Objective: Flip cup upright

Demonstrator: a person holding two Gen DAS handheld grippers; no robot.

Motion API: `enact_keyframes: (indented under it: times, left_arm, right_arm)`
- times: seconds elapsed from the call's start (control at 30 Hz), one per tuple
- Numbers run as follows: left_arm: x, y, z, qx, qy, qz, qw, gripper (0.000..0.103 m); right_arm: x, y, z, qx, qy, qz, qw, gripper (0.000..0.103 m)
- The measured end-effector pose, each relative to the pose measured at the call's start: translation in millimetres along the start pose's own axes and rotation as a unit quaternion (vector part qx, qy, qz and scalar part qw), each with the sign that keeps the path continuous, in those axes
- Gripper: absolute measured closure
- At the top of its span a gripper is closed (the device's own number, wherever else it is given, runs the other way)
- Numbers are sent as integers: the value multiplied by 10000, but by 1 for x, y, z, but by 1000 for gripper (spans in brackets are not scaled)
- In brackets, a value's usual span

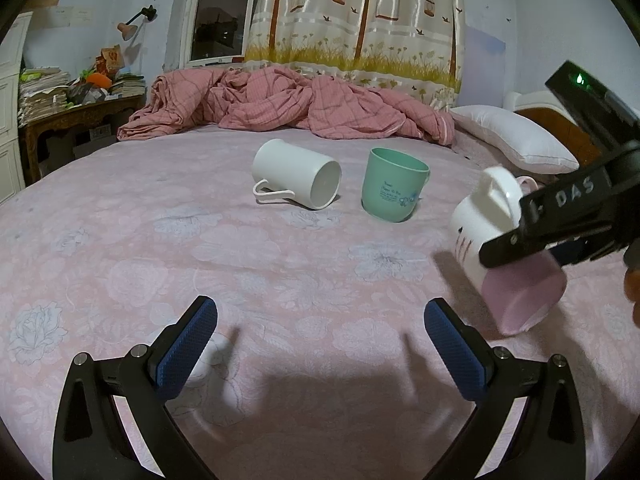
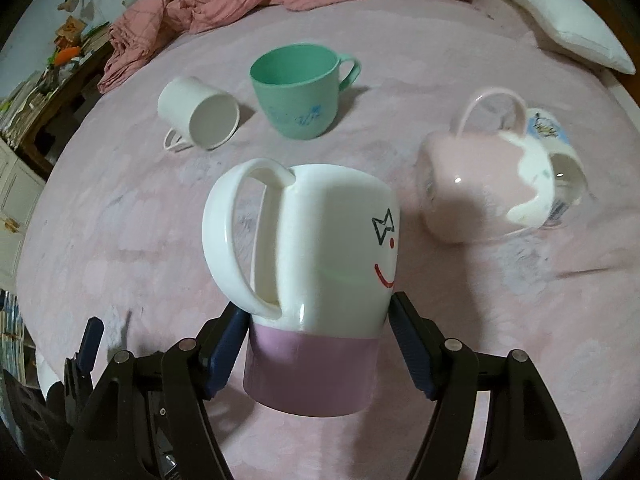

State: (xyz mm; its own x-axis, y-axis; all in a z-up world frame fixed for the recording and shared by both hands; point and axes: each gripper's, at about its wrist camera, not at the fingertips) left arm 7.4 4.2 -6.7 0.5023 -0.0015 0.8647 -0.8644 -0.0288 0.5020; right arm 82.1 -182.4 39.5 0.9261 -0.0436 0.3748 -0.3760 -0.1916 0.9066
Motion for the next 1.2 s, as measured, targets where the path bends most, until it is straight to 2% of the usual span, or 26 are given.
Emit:
enact_keyframes:
  times: [0.17,0.23,0.3,0.47,0.53,0.77,0.93,1.03,1.13,1.2]
  left_arm:
    - [1,2,0,-9,-8,-28,10000,0]
    - [1,4,0,-15,-6,-37,10000,0]
    - [1,4,0,-14,1,-31,10000,0]
    - [1,3,0,-65,-22,-31,10000,0]
    - [2,4,2,-95,-66,-29,9999,0]
    - [0,5,6,-109,-101,27,9999,0]
    - [1,6,6,-125,-93,73,9999,0]
    - [1,6,6,-131,-94,79,9998,0]
    - [2,7,6,-135,-89,107,9998,0]
    - [2,8,7,-132,-103,117,9998,0]
  right_arm:
    - [-2,-17,2,-3,-103,-151,9998,29]
    - [-4,-16,1,128,-75,-56,9999,28]
    - [-6,-11,0,216,-43,72,9997,20]
    - [-9,10,4,309,44,467,9984,20]
    - [-13,19,9,201,52,746,9970,20]
    - [-38,37,35,-641,159,1787,9817,18]
    - [-49,30,60,-597,-35,2123,9754,17]
    - [-59,27,72,-344,-127,2560,9660,17]
    - [-69,23,78,-239,-30,2975,9544,16]
    - [-70,19,79,-221,136,2969,9546,16]
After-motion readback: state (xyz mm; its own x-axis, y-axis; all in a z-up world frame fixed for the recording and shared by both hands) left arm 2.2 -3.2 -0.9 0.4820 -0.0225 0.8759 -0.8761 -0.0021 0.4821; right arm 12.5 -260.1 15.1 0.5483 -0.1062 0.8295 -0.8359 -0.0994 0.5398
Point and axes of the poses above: each gripper's, at about its wrist camera, not at the fingertips, and y roughly against the way its jaws point, z to its right, x to its top, and after that the axes turned 8 degrees about -y, right-handed
